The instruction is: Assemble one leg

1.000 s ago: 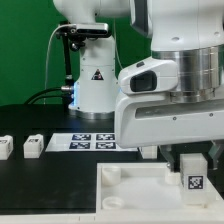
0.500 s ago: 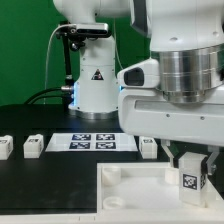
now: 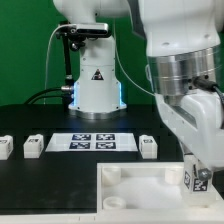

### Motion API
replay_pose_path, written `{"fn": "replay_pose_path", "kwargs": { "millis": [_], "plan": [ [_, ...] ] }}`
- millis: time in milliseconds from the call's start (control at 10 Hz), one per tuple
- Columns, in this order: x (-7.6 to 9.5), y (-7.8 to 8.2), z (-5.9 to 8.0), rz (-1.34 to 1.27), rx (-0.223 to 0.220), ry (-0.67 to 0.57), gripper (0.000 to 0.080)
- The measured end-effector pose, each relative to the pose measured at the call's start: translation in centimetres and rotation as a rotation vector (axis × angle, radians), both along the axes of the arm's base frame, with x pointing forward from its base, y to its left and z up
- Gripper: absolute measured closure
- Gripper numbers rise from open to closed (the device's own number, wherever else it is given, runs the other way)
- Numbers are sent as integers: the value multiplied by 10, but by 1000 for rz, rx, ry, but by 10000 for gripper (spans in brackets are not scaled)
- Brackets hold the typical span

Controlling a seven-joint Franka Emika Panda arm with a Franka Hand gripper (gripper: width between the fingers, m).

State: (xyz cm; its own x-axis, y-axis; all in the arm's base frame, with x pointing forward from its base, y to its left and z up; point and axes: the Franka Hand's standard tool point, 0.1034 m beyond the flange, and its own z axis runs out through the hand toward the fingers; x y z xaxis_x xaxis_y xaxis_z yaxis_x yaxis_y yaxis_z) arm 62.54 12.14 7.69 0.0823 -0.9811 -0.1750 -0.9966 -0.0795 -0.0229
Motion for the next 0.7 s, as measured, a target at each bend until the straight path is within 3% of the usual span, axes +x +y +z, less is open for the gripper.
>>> {"fn": "replay_pose_path", "kwargs": {
  "millis": [200, 300, 400, 700],
  "plan": [
    [0, -1, -1, 50, 4, -9, 505],
    [0, 0, -1, 100, 3, -14, 304],
    [-1, -2, -3, 293, 6, -32, 182],
    [-2, -8, -4, 703, 6, -89, 157]
  ]
}}
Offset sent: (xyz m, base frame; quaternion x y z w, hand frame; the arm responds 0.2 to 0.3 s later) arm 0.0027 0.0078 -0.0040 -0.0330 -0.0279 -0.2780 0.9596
